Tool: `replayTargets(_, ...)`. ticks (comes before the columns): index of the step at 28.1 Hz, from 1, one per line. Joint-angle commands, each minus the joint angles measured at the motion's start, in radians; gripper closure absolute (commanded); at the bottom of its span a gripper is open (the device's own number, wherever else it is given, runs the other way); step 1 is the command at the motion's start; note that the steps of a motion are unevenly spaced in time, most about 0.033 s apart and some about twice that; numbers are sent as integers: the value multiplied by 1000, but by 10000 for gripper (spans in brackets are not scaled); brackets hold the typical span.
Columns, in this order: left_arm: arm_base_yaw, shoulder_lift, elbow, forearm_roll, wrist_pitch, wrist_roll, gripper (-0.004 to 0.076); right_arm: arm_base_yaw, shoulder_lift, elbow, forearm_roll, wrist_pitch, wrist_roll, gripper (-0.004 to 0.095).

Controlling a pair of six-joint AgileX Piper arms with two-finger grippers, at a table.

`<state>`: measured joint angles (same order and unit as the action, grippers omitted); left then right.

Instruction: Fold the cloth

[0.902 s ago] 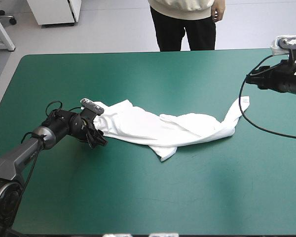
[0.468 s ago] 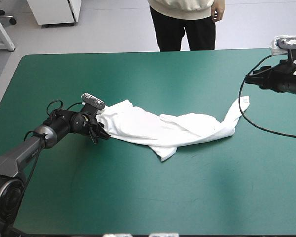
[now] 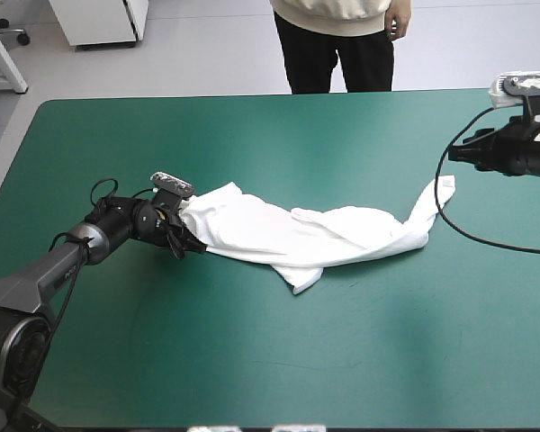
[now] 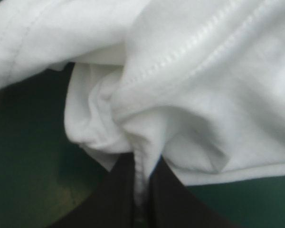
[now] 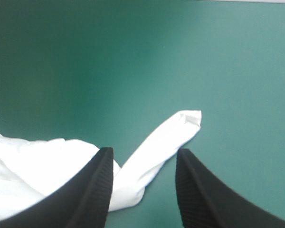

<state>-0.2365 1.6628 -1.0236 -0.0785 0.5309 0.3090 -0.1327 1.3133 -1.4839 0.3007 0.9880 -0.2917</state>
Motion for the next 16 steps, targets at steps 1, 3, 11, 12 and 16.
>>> replayTargets(1,-1,-80,-5,-12,35,-9,733,-7,2,-26,-44,42,30,513)
replayTargets(3,-1,-110,-5,-14,33,-9,733,-7,41,-24,-33,119,32,513)
replayTargets(11,-1,-151,-5,-26,118,-6,733,-5,201,32,-14,-12,45,512)
replayTargets(12,-1,-151,-5,-26,128,-6,733,-5,227,32,-14,-28,45,512)
replayTargets(16,-1,-151,-5,-28,149,-6,733,-5,367,32,-25,-103,45,513)
